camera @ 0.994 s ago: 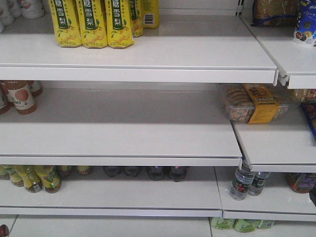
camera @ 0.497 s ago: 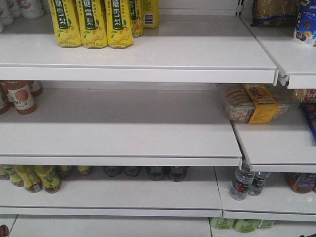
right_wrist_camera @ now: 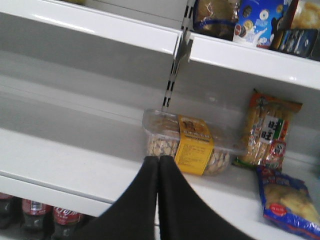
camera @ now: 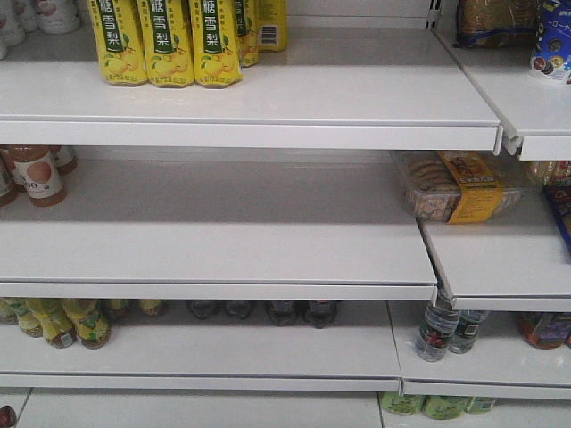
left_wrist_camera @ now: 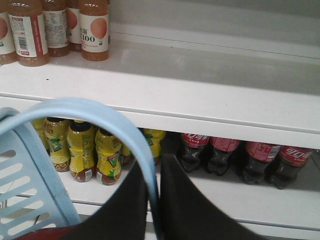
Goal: Place coke in basket with both arms
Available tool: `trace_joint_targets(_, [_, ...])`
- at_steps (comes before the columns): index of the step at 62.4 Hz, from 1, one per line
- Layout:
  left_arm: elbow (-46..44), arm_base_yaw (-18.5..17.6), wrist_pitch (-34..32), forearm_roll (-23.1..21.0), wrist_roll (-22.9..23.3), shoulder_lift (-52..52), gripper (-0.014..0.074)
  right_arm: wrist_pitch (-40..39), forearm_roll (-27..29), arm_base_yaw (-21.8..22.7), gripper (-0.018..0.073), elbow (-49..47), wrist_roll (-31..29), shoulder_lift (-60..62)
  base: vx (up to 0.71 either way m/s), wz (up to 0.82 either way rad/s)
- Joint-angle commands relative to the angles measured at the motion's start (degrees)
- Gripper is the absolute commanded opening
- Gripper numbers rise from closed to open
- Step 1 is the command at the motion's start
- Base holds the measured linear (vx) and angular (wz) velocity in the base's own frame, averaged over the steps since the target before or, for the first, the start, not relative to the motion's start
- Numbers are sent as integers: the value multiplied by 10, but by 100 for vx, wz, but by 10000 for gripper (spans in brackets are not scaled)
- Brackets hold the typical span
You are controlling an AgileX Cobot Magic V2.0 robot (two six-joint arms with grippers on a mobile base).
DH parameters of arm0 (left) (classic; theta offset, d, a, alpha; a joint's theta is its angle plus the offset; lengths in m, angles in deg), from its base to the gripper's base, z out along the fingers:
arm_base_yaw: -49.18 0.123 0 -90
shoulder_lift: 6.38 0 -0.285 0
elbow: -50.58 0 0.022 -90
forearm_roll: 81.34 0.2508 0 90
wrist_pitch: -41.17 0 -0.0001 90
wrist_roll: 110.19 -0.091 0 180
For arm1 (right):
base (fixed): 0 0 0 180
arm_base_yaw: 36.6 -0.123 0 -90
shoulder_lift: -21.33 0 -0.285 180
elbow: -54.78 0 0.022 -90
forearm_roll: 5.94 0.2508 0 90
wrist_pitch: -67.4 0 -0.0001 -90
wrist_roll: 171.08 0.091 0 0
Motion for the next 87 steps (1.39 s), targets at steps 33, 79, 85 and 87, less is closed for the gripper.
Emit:
trace_joint_targets(33, [2, 1, -81, 24, -22, -14, -5, 154, -65, 87, -10, 13, 129, 154, 0, 0])
trace_joint_targets(79, [2, 1, -81, 24, -22, -14, -5, 156, -64, 88, -10, 13, 170, 154, 0, 0])
trace_joint_targets(85, [2, 1, -81, 24, -22, -14, -5, 156, -64, 88, -10, 13, 170, 154, 0, 0])
trace_joint_targets(87, [2, 1, -81, 24, -22, -14, -5, 156, -64, 88, -10, 13, 170, 154, 0, 0])
